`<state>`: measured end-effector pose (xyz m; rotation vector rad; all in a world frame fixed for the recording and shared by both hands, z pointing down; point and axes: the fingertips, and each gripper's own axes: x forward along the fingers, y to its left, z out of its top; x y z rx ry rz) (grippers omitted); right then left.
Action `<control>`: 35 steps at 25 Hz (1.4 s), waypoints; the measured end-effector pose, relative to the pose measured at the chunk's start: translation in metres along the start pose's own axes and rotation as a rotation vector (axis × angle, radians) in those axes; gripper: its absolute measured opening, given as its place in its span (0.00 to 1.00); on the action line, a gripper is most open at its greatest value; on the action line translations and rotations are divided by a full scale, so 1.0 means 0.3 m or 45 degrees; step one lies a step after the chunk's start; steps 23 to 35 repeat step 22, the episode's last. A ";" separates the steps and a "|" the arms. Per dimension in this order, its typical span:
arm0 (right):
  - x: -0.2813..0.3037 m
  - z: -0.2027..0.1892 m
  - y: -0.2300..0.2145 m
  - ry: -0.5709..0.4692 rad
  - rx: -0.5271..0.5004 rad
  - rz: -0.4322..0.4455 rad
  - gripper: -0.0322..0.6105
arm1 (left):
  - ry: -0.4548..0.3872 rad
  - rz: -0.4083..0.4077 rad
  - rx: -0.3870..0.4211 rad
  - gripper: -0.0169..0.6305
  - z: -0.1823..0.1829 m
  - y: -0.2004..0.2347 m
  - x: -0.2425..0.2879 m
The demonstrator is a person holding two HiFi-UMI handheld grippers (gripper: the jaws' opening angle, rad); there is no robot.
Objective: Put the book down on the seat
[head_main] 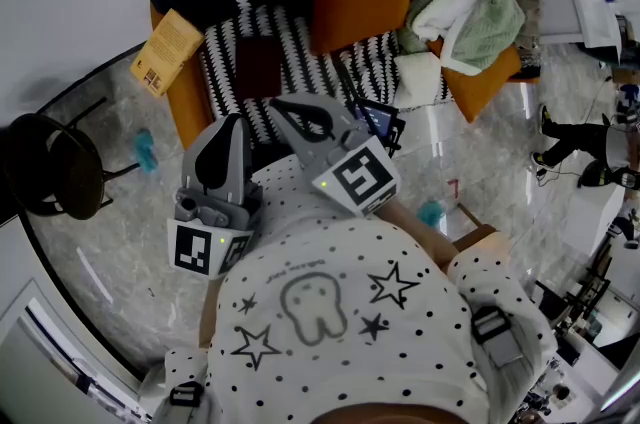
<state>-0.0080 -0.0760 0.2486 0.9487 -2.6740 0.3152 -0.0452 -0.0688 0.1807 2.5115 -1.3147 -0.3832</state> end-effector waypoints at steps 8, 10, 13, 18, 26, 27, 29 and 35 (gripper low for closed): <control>-0.004 -0.004 0.001 -0.001 0.010 0.001 0.04 | -0.001 0.007 -0.005 0.03 -0.004 0.000 -0.004; -0.004 -0.004 0.000 -0.001 0.010 0.000 0.04 | -0.001 0.008 -0.006 0.03 -0.004 0.000 -0.004; -0.004 -0.003 -0.002 0.000 0.010 -0.001 0.04 | 0.000 0.008 -0.008 0.03 -0.004 0.001 -0.002; -0.008 -0.006 -0.001 0.001 0.014 -0.001 0.04 | -0.001 0.010 -0.009 0.03 -0.004 -0.002 -0.005; -0.011 -0.010 0.003 0.000 0.020 0.000 0.04 | -0.001 0.012 -0.010 0.03 -0.007 -0.005 -0.011; -0.011 -0.010 0.003 0.000 0.020 0.000 0.04 | -0.001 0.012 -0.010 0.03 -0.007 -0.005 -0.011; -0.011 -0.010 0.003 0.000 0.020 0.000 0.04 | -0.001 0.012 -0.010 0.03 -0.007 -0.005 -0.011; -0.011 -0.010 0.003 0.000 0.020 0.000 0.04 | -0.001 0.012 -0.010 0.03 -0.007 -0.005 -0.011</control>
